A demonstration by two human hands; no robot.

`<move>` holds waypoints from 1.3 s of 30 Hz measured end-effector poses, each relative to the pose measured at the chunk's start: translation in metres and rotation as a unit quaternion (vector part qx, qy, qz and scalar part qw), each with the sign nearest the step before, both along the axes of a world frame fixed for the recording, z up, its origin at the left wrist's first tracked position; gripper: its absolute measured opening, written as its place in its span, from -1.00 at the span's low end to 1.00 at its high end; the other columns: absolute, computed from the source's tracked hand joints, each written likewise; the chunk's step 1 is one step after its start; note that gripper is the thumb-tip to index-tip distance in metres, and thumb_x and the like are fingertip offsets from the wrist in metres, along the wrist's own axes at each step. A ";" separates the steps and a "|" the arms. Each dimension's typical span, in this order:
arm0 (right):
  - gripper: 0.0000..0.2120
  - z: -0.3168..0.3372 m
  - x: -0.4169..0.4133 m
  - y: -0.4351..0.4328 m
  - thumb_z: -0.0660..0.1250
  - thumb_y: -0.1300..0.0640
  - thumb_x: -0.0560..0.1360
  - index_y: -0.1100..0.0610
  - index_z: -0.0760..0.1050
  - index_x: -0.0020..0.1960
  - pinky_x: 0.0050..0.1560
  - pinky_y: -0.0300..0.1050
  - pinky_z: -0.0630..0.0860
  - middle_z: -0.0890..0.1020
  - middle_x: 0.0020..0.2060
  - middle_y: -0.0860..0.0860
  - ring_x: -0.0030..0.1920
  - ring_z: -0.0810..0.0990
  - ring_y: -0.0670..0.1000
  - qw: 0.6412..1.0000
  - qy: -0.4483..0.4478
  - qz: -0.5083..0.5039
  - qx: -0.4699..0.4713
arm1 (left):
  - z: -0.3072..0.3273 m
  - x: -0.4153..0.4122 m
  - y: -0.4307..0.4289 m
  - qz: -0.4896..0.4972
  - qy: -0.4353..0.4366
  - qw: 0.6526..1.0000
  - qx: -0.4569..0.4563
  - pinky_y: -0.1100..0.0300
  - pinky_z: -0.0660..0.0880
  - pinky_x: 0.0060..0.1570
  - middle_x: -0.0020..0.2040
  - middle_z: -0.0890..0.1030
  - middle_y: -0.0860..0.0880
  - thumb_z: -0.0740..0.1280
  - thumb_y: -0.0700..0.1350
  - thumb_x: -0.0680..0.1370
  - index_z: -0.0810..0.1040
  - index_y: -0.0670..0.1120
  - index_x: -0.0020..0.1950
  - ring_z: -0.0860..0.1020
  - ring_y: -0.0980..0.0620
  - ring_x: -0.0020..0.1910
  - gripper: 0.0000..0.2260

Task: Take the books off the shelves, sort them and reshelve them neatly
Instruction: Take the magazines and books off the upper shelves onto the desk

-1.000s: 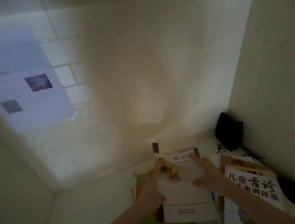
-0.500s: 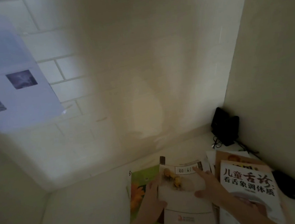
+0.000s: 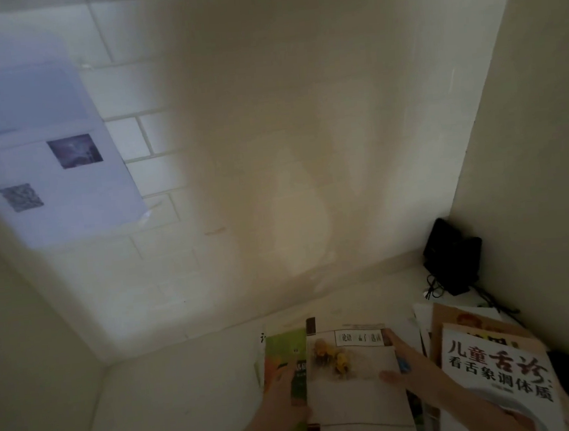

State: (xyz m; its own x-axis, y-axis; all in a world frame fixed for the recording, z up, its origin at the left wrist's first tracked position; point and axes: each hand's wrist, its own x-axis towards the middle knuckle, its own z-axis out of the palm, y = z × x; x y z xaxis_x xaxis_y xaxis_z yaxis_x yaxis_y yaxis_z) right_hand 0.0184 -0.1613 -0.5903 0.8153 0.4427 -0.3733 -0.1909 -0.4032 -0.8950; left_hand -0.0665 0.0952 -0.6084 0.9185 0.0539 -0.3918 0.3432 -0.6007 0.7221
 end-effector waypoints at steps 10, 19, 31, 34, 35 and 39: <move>0.12 0.032 0.000 0.019 0.44 -0.40 0.16 -0.24 -0.23 0.45 0.46 -0.01 0.21 -0.05 0.55 -0.01 0.53 0.08 0.08 0.994 -0.057 0.001 -0.097 | 0.044 0.003 0.032 0.048 -0.031 0.998 -0.039 0.22 0.52 0.09 0.39 0.30 -0.10 0.35 -0.22 0.52 -0.01 0.01 0.54 0.52 -0.05 0.16 -0.27; -0.34 0.151 -0.020 0.106 0.23 -0.08 0.57 -0.38 -0.19 0.39 0.45 -0.20 0.09 0.03 0.42 -0.37 0.42 0.09 -0.28 0.943 -0.308 0.109 -0.053 | 0.134 -0.019 0.088 0.116 -0.132 0.976 -0.126 0.23 0.52 -0.10 0.41 0.29 -0.01 0.37 -0.22 0.51 -0.01 0.09 0.54 0.59 0.08 -0.04 -0.25; -0.51 0.365 -0.122 0.286 0.26 0.04 0.55 -0.13 0.25 0.45 0.20 -0.44 0.39 0.44 0.27 -0.29 0.24 0.45 -0.29 0.731 -0.615 0.214 0.203 | 0.323 -0.136 0.198 0.148 -0.346 0.914 -0.152 0.07 0.59 0.02 0.30 0.45 0.10 0.55 0.28 0.12 0.21 0.22 0.42 0.62 -0.02 0.07 -0.06; -0.53 0.419 -0.145 0.332 0.27 0.13 0.55 -0.02 0.30 0.44 0.21 -0.29 0.47 0.48 0.26 -0.15 0.23 0.49 -0.19 0.649 -0.680 0.217 0.263 | 0.366 -0.177 0.220 0.163 -0.411 0.889 -0.117 0.06 0.59 0.02 0.30 0.47 0.06 0.47 0.03 0.33 0.24 0.22 0.38 0.63 -0.01 0.07 -0.32; -0.53 0.436 -0.153 0.347 0.27 0.18 0.54 0.03 0.33 0.43 0.22 -0.27 0.45 0.49 0.27 -0.09 0.22 0.49 -0.15 0.629 -0.693 0.217 0.276 | 0.379 -0.190 0.227 0.170 -0.428 0.882 -0.102 0.05 0.59 0.03 0.30 0.47 0.04 0.40 -0.08 0.39 0.24 0.21 0.37 0.63 0.00 0.08 -0.38; -0.49 0.497 -0.172 0.417 0.32 0.17 0.50 0.09 0.34 0.44 0.33 -0.14 0.32 0.48 0.30 0.01 0.30 0.42 -0.01 0.626 -0.691 0.226 0.284 | 0.428 -0.236 0.248 0.200 -0.494 0.845 -0.029 0.11 0.59 0.00 0.27 0.49 0.06 0.29 -0.20 0.50 0.22 0.15 0.45 0.61 0.05 0.10 -0.43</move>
